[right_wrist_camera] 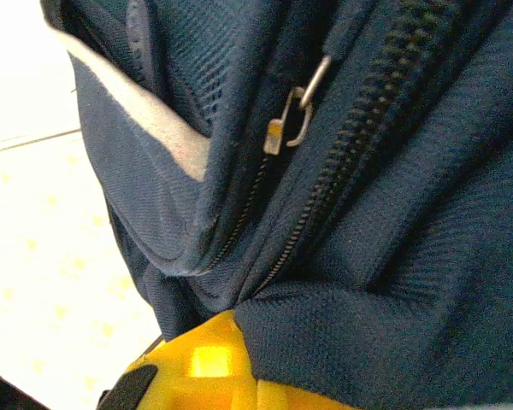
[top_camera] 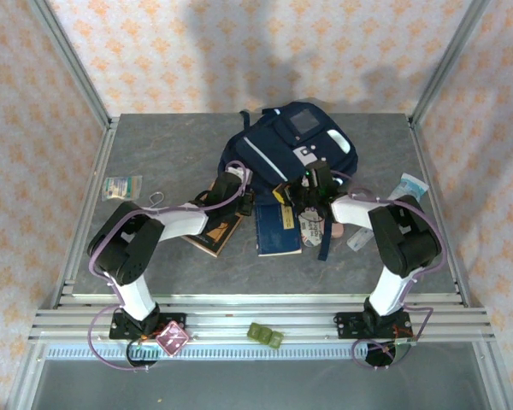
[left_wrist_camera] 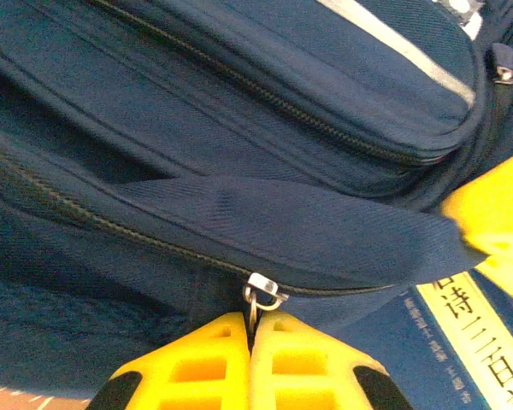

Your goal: Pack the student bag

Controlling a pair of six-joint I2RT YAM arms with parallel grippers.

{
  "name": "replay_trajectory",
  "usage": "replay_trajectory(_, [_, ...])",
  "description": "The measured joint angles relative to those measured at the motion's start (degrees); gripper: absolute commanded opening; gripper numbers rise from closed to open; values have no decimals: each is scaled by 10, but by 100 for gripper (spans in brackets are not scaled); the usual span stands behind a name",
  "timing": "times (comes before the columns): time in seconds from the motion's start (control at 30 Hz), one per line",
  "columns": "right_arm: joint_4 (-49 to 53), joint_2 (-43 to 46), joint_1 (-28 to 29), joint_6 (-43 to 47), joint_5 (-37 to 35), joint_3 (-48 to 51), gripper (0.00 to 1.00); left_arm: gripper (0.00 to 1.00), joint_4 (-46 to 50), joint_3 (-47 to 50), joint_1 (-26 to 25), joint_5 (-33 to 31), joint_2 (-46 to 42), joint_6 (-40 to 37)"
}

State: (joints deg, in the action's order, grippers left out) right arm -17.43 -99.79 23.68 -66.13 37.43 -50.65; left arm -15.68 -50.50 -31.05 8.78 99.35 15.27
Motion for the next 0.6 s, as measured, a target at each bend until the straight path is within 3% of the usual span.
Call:
replay_trajectory(0.27, [15,50,-8,21,-18,0,0,0,46,3,13,-72,-40,-11])
replay_trajectory(0.6, [86,69,-40,73,-16,-43,0,0,129,-43,14,-76,-88,-34])
